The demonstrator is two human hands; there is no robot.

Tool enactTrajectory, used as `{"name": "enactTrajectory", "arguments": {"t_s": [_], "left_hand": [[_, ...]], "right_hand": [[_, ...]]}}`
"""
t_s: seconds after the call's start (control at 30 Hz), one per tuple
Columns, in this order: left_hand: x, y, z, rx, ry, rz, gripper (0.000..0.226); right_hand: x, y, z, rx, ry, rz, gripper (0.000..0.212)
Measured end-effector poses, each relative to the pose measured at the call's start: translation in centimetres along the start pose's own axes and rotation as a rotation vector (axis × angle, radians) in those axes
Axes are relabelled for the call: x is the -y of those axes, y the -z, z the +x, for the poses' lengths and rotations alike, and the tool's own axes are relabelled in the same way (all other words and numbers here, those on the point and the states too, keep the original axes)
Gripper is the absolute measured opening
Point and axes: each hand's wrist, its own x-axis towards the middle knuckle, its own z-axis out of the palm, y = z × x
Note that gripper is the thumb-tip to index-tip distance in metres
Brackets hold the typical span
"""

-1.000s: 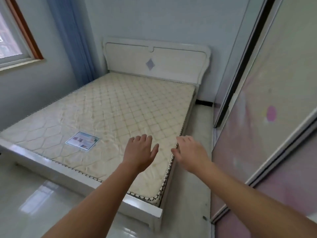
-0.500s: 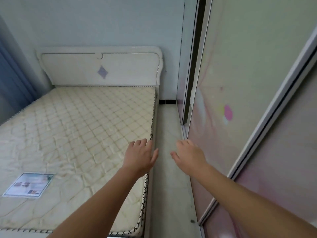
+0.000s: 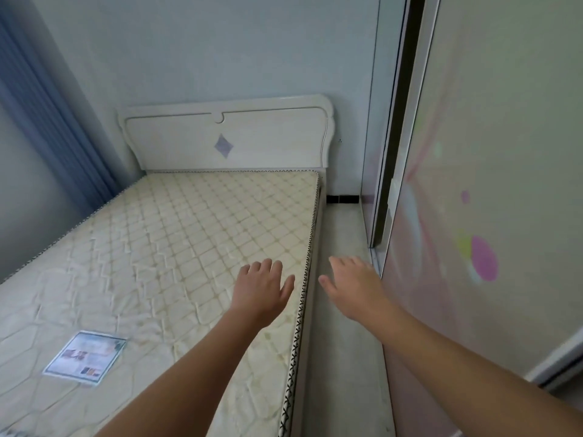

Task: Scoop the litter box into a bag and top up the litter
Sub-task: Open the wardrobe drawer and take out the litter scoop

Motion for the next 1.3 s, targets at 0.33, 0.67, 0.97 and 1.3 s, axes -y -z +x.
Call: {"name": "enactTrajectory", "arguments": {"t_s": [0.33,0.67,0.97,1.3], "left_hand": [[-0.1,-5.2,12.1,0.018,-0.07,-0.089,0.065],[2.6,-9.7,27.8,0.047,-0.105,-0.142,0.069],[1.3,-12.1,40.0,0.044,-0.157,-0.098,0.066],[0.4,-14.0,54.2,0.034,-0.103,-0.095,0.061]], "right_hand": [[-3.0,-2.9,11.3,0.064,-0.049,-0.041,0.042],[-7.9,-3.4,24.2,0.06,-0.136,-0.077,0.041],[-14.0,-4.4,35.3,0.055,-0.139,-0.058,0.043],[-20.6,-4.9,50.5,0.023,-0.084,-0.032,0.041]]}}
